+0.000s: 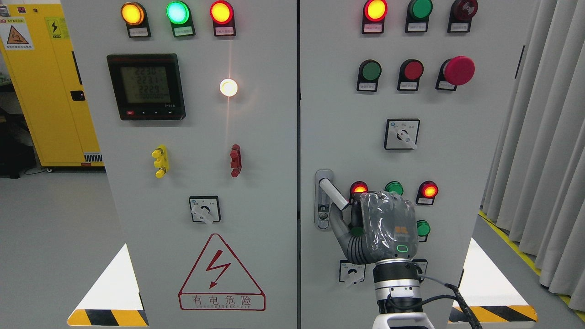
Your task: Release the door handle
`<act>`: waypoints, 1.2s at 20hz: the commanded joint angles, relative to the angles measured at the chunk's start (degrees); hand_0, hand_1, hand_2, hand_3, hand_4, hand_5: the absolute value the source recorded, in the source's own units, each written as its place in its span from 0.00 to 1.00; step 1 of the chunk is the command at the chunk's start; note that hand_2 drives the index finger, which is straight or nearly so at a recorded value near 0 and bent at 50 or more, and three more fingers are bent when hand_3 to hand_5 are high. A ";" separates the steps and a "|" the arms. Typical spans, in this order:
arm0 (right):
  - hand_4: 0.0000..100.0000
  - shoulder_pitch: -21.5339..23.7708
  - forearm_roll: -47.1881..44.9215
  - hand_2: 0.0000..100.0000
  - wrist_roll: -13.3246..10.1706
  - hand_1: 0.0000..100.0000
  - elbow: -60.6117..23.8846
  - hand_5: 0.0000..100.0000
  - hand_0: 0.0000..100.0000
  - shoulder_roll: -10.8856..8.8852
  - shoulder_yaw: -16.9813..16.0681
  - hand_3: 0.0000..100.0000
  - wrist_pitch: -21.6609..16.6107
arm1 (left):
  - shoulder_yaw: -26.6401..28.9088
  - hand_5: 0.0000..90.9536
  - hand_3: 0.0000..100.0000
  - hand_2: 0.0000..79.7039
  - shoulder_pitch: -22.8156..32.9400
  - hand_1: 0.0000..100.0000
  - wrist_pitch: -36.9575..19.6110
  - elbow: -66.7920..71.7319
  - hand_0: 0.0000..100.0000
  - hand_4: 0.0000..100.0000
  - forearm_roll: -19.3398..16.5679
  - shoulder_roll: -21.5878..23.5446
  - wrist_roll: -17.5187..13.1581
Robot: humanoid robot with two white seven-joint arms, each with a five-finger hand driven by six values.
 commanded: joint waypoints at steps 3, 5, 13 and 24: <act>1.00 -0.16 -0.01 0.92 -0.02 0.45 -0.09 1.00 0.60 -0.11 -0.84 1.00 -0.12 | 0.00 0.00 0.00 0.00 0.00 0.56 0.04 0.00 0.12 0.00 0.00 0.00 0.02; 1.00 -0.16 -0.10 0.92 0.07 0.44 -0.44 1.00 0.60 -0.20 -0.84 1.00 -0.12 | 0.00 0.00 0.00 0.00 0.00 0.56 0.04 0.00 0.12 0.00 0.00 0.00 0.02; 1.00 -0.16 -0.36 0.92 0.07 0.44 -0.54 1.00 0.59 -0.64 -2.07 1.00 -0.56 | -0.09 0.00 0.00 0.00 0.00 0.56 0.04 0.00 0.12 0.00 0.00 0.00 0.02; 1.00 -0.51 -0.36 0.92 0.24 0.43 -0.53 1.00 0.59 -0.55 -2.25 1.00 -0.64 | 0.00 0.00 0.00 0.00 0.00 0.56 0.04 0.00 0.12 0.00 0.00 0.00 0.02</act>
